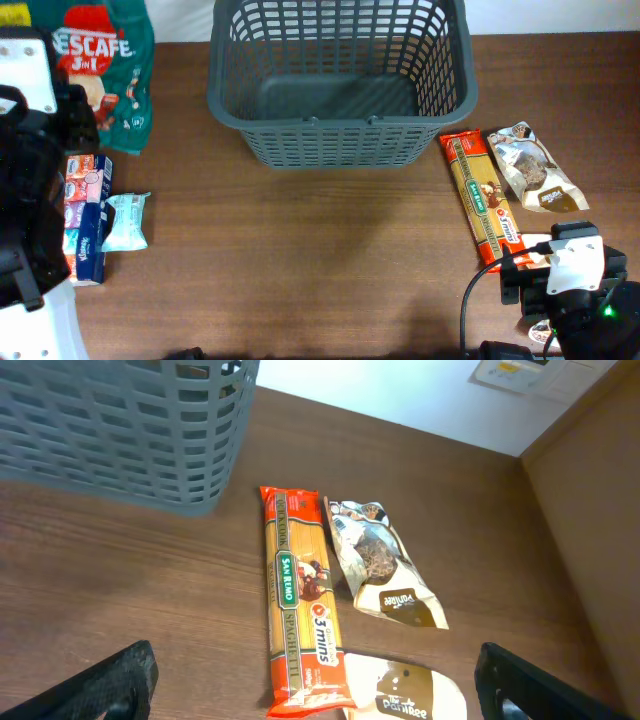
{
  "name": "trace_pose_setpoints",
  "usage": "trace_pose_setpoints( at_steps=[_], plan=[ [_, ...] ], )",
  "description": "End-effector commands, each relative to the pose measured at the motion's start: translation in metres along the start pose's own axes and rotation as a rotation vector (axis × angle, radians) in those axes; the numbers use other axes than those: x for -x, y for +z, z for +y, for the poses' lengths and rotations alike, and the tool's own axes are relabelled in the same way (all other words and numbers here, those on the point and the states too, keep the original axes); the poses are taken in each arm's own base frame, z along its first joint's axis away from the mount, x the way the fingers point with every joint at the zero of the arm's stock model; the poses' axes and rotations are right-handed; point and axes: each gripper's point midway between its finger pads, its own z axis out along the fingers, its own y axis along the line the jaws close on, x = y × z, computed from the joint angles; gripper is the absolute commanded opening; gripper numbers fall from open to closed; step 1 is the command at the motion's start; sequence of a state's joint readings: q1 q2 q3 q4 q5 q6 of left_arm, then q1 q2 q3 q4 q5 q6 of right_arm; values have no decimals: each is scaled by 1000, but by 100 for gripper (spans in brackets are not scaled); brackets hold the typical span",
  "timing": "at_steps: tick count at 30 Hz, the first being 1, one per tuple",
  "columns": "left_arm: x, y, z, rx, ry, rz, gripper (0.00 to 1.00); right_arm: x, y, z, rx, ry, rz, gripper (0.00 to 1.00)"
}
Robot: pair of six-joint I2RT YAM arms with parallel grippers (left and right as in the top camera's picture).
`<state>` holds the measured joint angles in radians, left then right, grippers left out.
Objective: Pack container
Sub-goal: 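Lift the Nescafé pouch and carry it over the grey basket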
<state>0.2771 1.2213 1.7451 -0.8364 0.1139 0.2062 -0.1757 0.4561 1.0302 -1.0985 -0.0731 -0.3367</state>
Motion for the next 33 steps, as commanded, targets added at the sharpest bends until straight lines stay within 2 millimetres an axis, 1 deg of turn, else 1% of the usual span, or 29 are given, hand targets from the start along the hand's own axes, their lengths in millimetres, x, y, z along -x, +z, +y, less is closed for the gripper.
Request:
trace_pose_setpoints(
  at_steps=[1, 7, 8, 11, 15, 17, 20, 22, 23, 26, 28, 31, 33],
  plan=[
    [52, -27, -17, -113, -31, -203, 2, 2, -1, 3, 16, 9, -12, 99],
    [94, -35, -30, -215, -52, -377, 2, 2, -1, 3, 16, 9, -12, 99],
    [104, -37, -34, -244, -56, -419, 2, 2, -1, 3, 16, 9, -12, 99],
    [118, -34, -45, -297, -62, -471, 2, 2, -1, 3, 16, 9, -12, 99],
    [132, -20, -72, -382, -67, -520, 2, 2, -1, 3, 16, 9, -12, 99],
    [140, -9, -91, -434, -62, -550, 2, 2, -1, 3, 16, 9, -12, 99],
    [147, 6, -122, -509, -53, -578, 2, 2, -1, 3, 16, 9, -12, 99],
    [146, 21, -148, -567, -50, -580, 2, 2, -1, 3, 16, 9, -12, 99],
    [145, 25, -156, -583, -50, -574, 2, 2, -1, 3, 16, 9, -12, 99],
    [132, 46, -190, -651, -52, -522, 2, 2, -1, 3, 16, 9, -12, 99],
    [119, 58, -210, -688, -53, -470, 2, 2, -1, 3, 16, 9, -12, 99],
    [91, 76, -242, -746, -53, -351, 2, 2, -1, 3, 16, 9, -12, 99],
    [72, 84, -258, -773, -52, -275, 2, 2, -1, 3, 16, 9, -12, 99]
  ],
)
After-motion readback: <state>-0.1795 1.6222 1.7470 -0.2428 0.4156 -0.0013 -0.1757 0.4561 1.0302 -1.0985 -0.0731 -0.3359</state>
